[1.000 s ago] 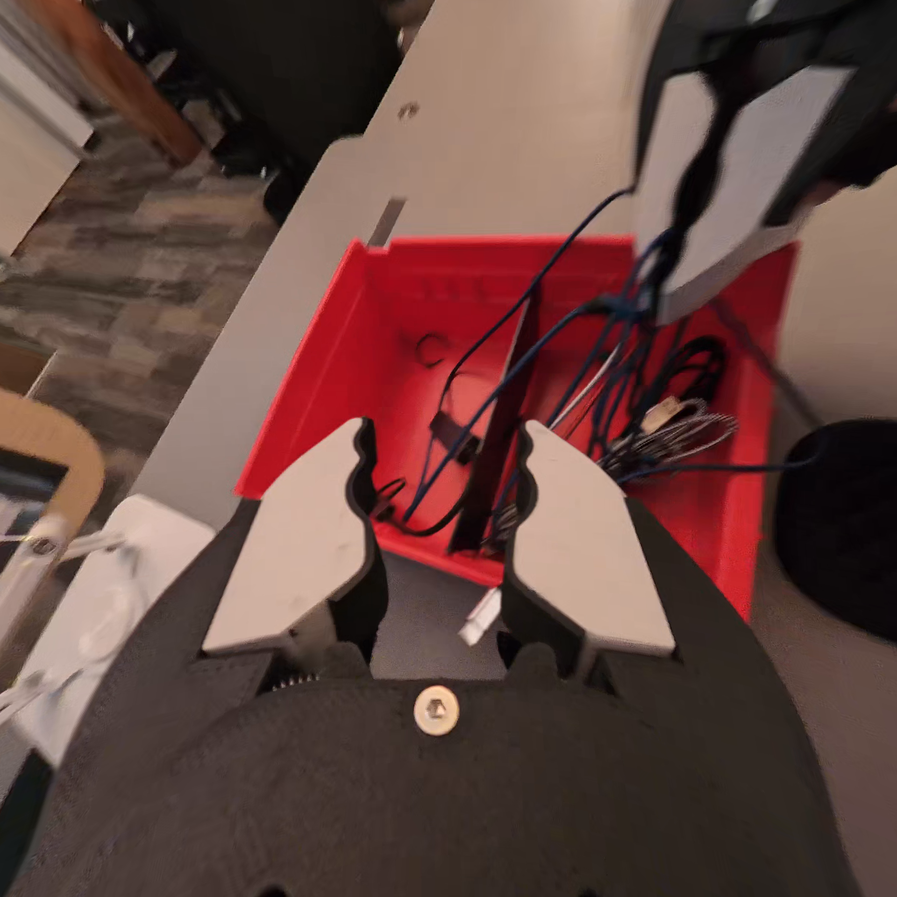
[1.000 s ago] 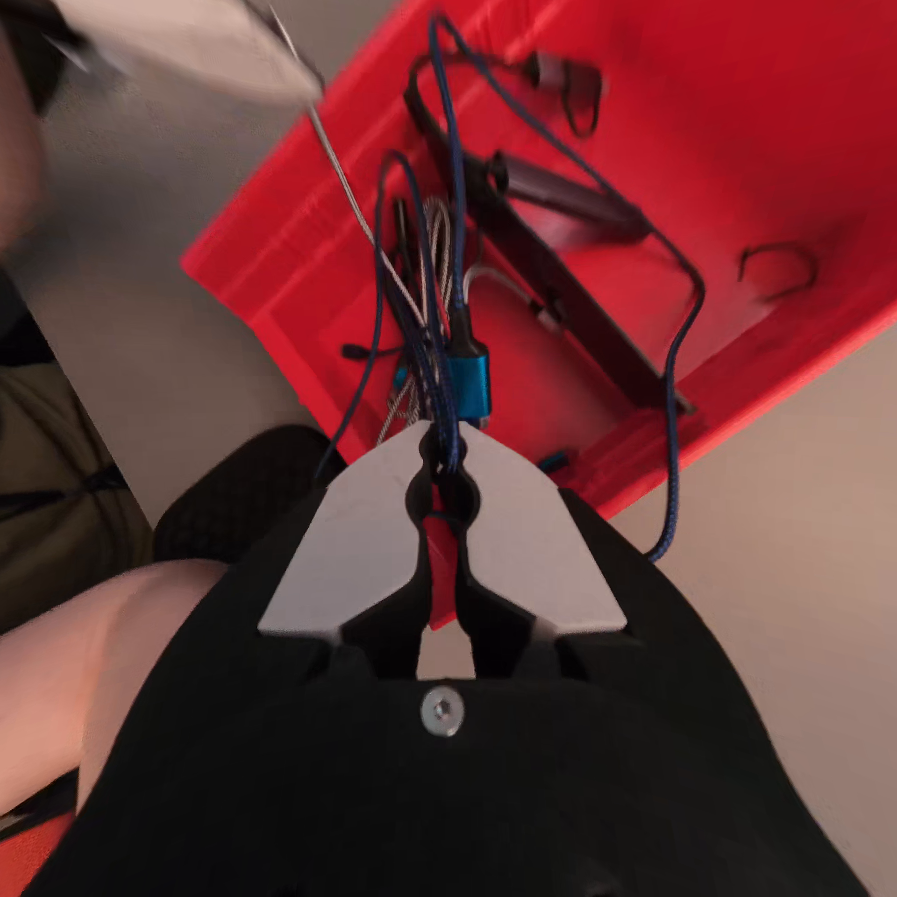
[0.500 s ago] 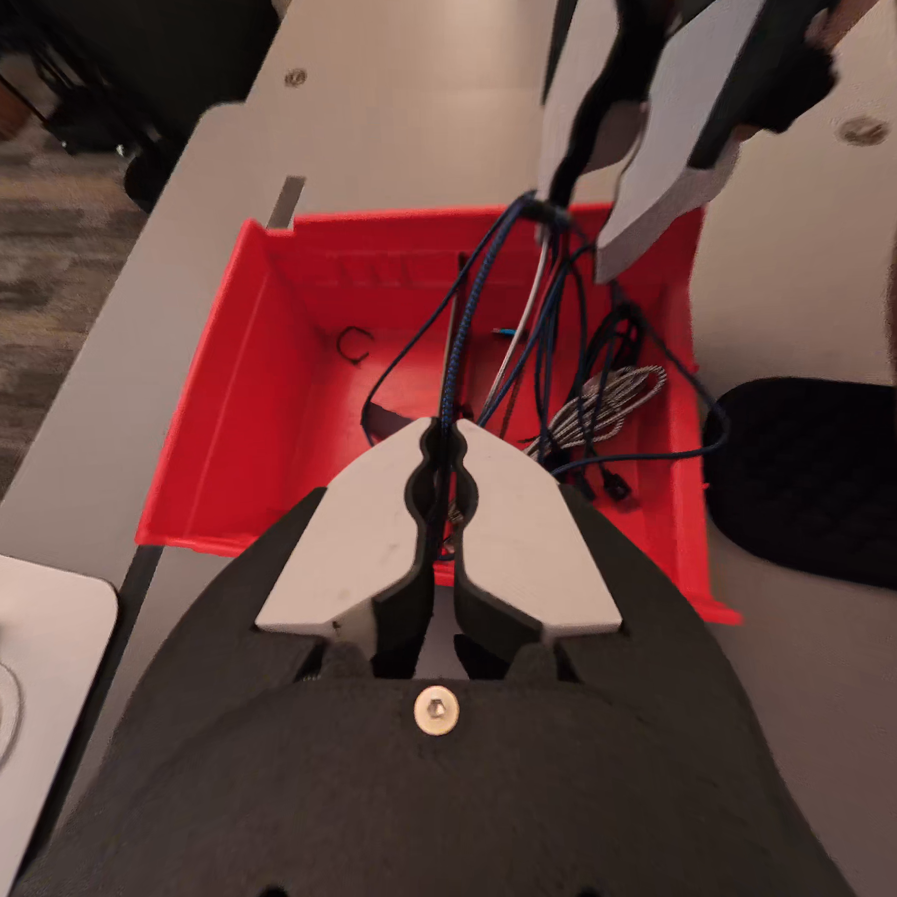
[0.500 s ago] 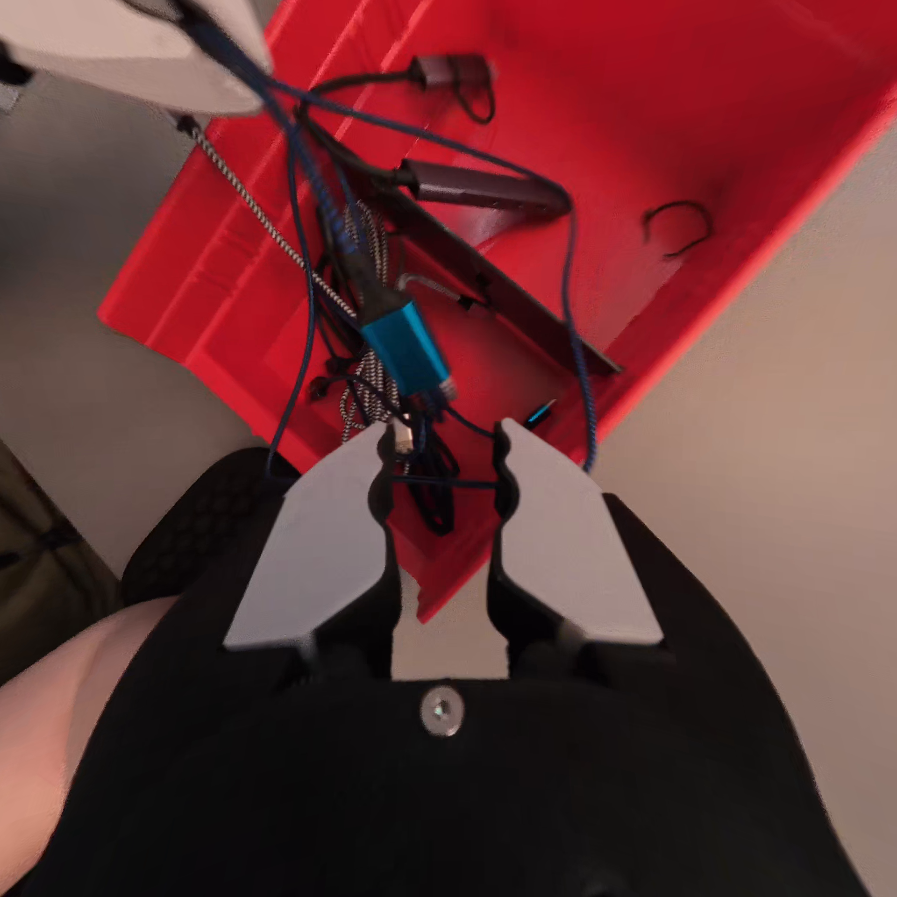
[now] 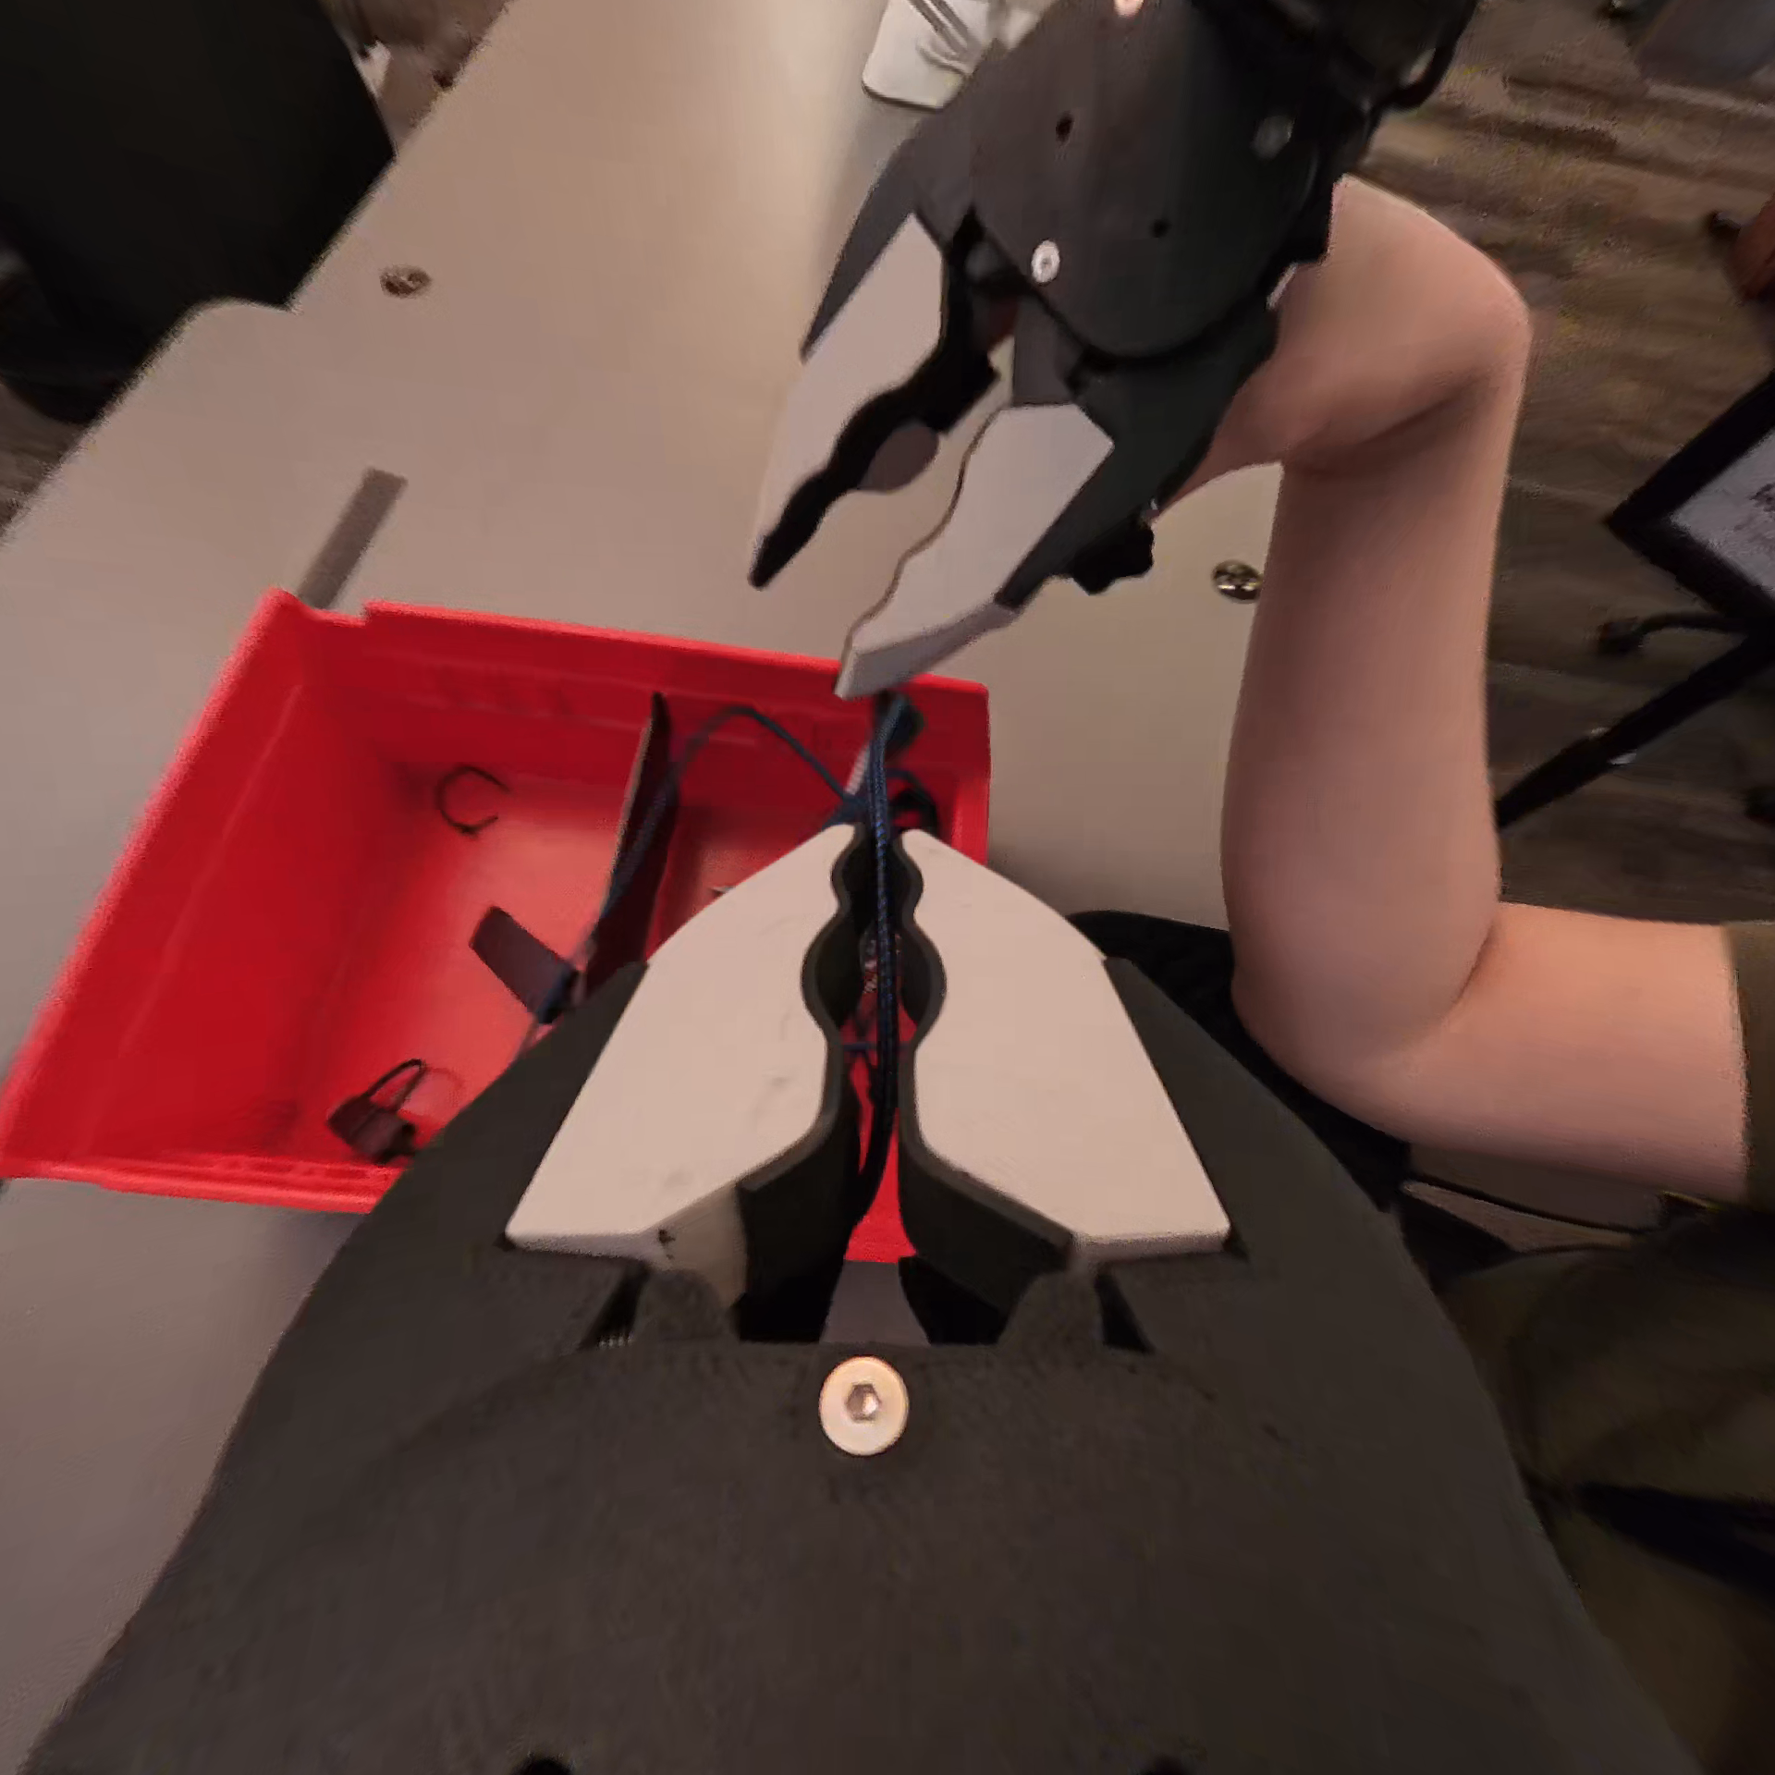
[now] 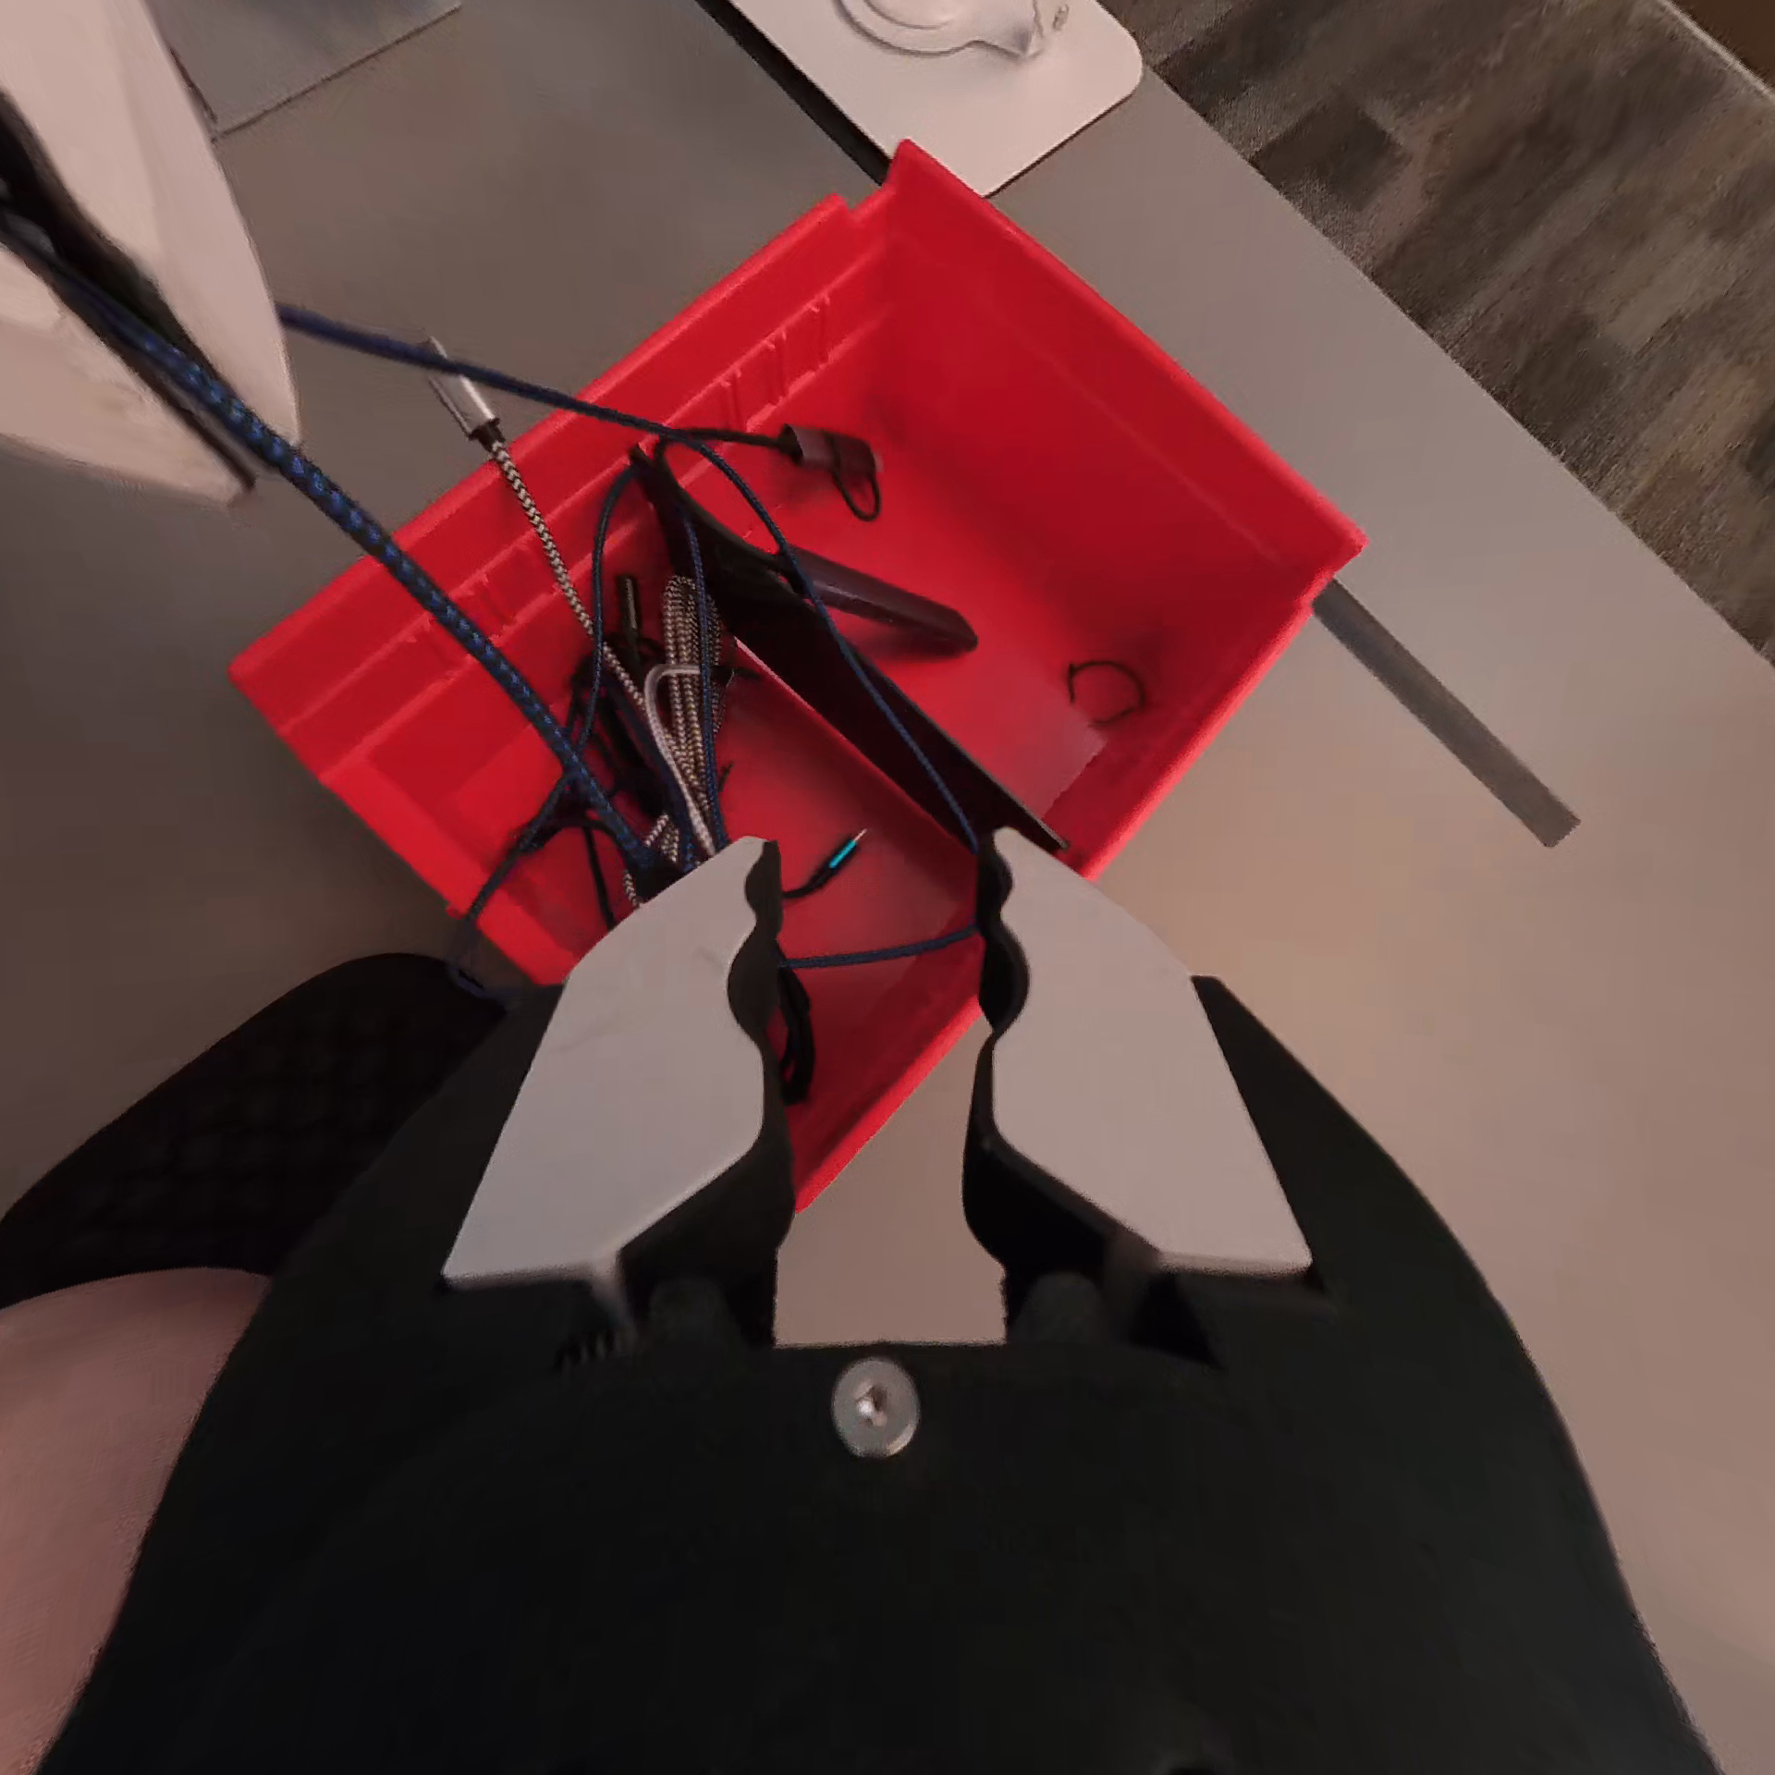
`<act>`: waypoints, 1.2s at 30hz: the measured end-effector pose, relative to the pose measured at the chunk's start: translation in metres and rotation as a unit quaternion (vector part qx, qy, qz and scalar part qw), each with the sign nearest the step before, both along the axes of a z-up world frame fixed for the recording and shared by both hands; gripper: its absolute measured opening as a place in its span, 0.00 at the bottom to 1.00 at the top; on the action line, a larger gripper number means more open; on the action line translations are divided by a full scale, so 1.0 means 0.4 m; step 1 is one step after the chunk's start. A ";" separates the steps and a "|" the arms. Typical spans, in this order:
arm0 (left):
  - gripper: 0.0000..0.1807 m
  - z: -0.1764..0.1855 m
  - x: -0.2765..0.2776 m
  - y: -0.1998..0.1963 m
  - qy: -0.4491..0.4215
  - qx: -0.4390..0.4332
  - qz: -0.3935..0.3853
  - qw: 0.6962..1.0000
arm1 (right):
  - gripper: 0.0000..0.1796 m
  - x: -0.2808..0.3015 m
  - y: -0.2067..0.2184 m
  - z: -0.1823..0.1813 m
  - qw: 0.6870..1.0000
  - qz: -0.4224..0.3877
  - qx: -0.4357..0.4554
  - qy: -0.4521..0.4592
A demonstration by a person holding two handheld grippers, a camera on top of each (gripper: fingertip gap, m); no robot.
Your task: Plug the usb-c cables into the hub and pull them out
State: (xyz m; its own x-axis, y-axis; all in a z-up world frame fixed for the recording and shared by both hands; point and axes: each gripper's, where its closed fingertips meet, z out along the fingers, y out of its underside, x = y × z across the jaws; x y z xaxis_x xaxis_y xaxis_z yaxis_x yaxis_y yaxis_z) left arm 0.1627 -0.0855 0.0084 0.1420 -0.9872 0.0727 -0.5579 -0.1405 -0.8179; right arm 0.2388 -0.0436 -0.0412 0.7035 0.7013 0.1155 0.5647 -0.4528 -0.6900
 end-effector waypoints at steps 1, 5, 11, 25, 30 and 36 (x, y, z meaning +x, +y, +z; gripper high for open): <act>0.01 0.012 0.005 0.008 0.008 0.018 0.006 1.000 | 0.22 -0.007 -0.001 0.001 1.000 0.007 0.000 -0.001; 0.01 0.040 0.046 0.003 0.038 0.018 -0.002 0.999 | 0.16 -0.007 -0.004 -0.002 1.000 0.012 -0.001 -0.005; 0.01 0.050 0.104 -0.108 0.005 -0.124 -0.061 0.990 | 0.01 -0.002 -0.027 -0.030 0.999 0.028 -0.041 0.012; 0.01 -0.062 -0.029 0.148 -0.048 -0.072 0.136 0.987 | 0.18 -0.015 -0.064 0.014 0.994 0.069 -0.008 0.088; 0.01 -0.077 -0.062 0.147 -0.051 -0.023 0.138 0.989 | 0.21 -0.060 -0.125 -0.032 0.989 0.140 -0.039 0.037; 0.01 -0.310 -0.051 0.054 0.192 0.162 0.087 0.964 | 0.12 -0.040 -0.117 -0.075 0.989 0.108 -0.096 0.016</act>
State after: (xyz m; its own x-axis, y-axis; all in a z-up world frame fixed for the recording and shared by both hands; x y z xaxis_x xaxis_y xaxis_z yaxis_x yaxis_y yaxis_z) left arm 0.1424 -0.0639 -0.1157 0.2620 -0.9086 -0.3253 -0.8190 -0.0310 -0.5730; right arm 0.2226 -0.0905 -0.0711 0.5359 0.8425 -0.0551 0.6414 -0.4486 -0.6224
